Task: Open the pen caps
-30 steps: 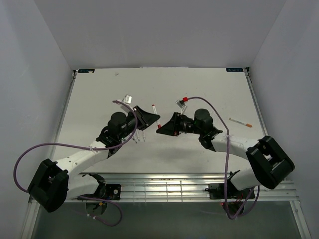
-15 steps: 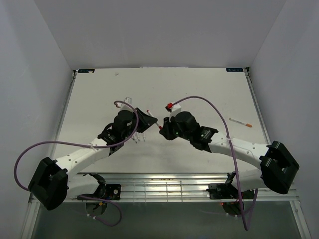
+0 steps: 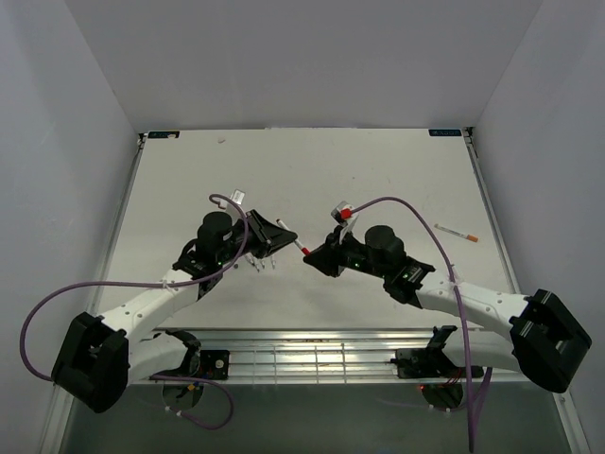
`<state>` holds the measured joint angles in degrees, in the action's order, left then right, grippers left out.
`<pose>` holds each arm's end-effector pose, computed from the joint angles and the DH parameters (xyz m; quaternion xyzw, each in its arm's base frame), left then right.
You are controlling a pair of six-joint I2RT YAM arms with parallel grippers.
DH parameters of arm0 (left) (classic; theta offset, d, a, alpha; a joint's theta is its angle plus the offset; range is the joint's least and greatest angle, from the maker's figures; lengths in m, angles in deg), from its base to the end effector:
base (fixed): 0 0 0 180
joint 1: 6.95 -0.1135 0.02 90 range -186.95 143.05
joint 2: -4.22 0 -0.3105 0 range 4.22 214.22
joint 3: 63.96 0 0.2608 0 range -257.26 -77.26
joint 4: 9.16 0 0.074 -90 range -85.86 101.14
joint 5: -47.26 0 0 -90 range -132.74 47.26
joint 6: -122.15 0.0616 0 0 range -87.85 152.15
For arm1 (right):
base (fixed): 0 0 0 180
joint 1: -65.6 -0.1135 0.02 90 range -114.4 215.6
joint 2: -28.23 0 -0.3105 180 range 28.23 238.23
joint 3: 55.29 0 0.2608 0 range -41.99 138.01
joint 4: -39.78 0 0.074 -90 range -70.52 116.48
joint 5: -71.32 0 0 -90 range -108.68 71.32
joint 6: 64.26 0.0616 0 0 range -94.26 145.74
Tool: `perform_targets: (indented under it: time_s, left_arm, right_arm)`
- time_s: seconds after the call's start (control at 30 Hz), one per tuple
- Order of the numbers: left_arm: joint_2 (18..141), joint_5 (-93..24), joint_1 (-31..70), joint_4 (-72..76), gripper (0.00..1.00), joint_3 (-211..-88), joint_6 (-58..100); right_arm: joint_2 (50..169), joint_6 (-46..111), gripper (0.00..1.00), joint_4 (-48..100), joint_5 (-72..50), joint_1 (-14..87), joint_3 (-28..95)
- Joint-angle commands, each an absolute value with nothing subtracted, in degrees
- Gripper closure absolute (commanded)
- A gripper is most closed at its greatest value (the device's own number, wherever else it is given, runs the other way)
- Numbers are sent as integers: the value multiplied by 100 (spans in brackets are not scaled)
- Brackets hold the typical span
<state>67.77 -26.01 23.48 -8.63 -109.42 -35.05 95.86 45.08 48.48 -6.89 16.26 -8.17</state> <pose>0.2114 -0.1448 0.2681 -0.1729 0.7893 -0.5122 0.2912 0.1713 0.2188 0.2818 -0.2624 0.7289 0.4197 0.4730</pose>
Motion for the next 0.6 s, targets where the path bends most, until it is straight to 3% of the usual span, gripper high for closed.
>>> perform_targets:
  time_s: [0.0, 0.57]
  left_arm:
    - [6688, -2737, 1530, -1649, 100, -10803, -3937]
    - [6750, -2086, 817, -2029, 100, -10459, -4141]
  right_arm:
    - [9221, 4833, 92, 5486, 575, 1524, -1499]
    - [9335, 4886, 92, 5601, 760, 1515, -1555]
